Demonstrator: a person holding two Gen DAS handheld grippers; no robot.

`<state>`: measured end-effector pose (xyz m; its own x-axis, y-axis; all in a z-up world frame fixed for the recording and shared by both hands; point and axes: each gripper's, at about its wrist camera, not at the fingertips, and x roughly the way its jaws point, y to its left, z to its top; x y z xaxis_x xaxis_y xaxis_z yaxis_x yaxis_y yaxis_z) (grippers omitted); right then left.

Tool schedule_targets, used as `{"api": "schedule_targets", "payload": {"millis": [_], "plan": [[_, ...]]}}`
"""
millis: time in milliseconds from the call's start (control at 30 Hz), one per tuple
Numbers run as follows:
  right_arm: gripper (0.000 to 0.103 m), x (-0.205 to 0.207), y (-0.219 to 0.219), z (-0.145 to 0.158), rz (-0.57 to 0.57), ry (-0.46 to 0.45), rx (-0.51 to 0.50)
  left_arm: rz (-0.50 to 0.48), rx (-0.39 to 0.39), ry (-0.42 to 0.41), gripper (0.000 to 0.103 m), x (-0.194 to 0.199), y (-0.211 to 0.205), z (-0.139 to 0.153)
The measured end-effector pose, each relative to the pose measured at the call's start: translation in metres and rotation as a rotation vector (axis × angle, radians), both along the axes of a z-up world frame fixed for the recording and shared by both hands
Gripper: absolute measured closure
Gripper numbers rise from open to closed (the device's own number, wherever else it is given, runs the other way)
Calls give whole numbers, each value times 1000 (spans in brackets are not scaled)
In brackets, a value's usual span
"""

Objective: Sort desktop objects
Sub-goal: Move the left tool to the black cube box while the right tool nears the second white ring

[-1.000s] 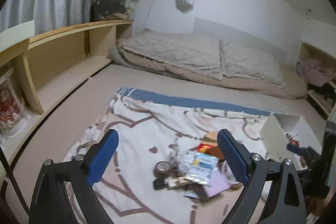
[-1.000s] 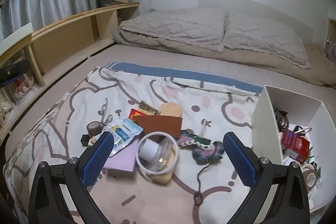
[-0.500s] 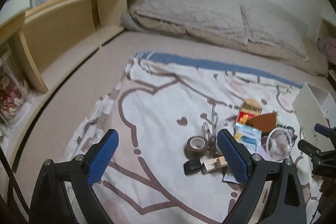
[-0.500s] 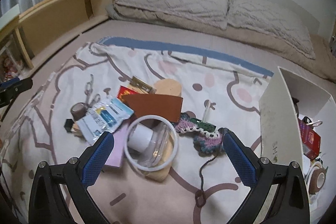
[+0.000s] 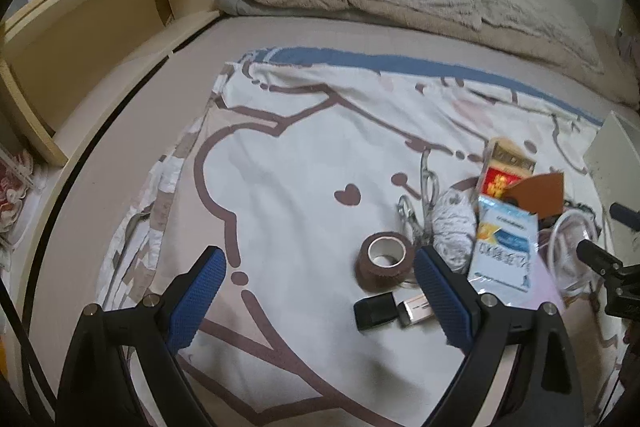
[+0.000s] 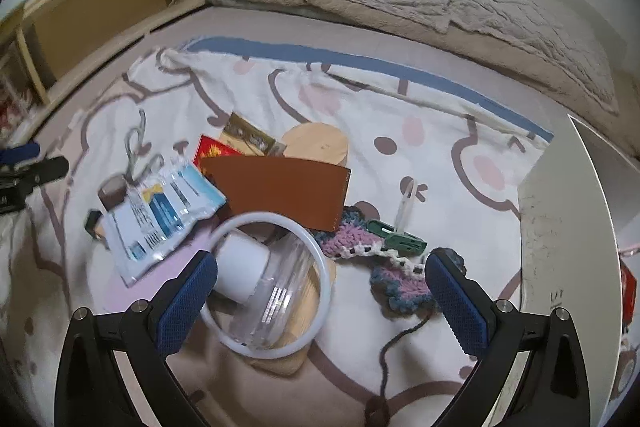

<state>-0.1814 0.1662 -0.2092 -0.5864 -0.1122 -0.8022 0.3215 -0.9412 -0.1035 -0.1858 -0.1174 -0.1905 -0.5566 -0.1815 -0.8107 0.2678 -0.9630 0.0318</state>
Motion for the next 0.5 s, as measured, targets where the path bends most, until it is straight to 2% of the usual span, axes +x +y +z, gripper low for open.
{"api": "schedule_targets", "payload": {"millis": [267, 367, 500], "plan": [[0, -3, 2, -15, 21, -42, 51, -27, -26, -70, 7, -5, -2, -23], [0, 1, 1, -22, 42, -59, 80, -7, -27, -117, 7, -8, -3, -32], [0, 6, 0, -23, 62, -39, 90, 16, 26, -153, 7, -9, -4, -41]]}}
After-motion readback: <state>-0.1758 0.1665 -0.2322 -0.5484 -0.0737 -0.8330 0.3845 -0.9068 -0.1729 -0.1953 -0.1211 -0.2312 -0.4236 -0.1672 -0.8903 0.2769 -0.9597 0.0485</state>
